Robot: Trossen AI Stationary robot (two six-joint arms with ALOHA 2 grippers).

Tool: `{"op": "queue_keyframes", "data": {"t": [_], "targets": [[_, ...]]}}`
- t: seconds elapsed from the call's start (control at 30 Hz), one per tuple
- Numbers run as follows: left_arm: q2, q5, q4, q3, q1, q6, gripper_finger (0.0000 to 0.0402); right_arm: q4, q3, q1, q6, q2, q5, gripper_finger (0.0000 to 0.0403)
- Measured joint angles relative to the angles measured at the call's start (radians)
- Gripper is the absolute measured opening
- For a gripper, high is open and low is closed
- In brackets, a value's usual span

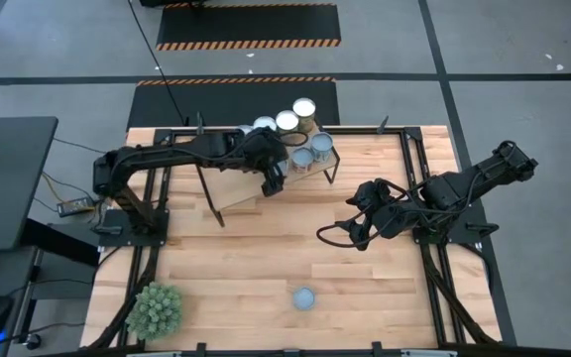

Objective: Pick and place cans onto a shelf
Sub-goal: Put the small canned peas on the shelf

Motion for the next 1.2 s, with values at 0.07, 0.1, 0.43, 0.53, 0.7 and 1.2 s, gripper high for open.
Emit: {"op": "queue_keyframes", "data": {"t": [0.07, 0.1, 0.43, 0.53, 0.7, 1.2], "targets": [[-0.024, 0.000, -0.004, 0.000, -0.006, 0.016, 0.0394, 0.000, 0.000, 0.000, 0.000, 0.000, 0.000, 0.0348], [-0.036, 0.000, -0.017, 0.000, -0.008, 0.024, 0.0394, 0.000, 0.000, 0.000, -0.001, 0.000, 0.000, 0.0348], [-0.038, 0.041, -0.277, 0.000, -0.010, 0.024, 0.0367, 0.000, 0.000, -0.001, -0.030, 0.000, 0.000, 0.0348], [-0.010, 0.042, -0.269, 0.000, -0.012, 0.024, 0.0347, 0.001, 0.000, -0.001, -0.033, 0.000, 0.000, 0.0348], [0.034, 0.036, -0.267, 0.000, -0.012, 0.018, 0.0307, 0.001, 0.000, -0.001, -0.030, 0.000, 0.000, 0.0348], [0.057, -0.045, -0.176, -0.001, -0.011, -0.054, 0.0214, 0.018, 0.000, -0.001, -0.029, 0.000, 0.001, 0.0348]]}}
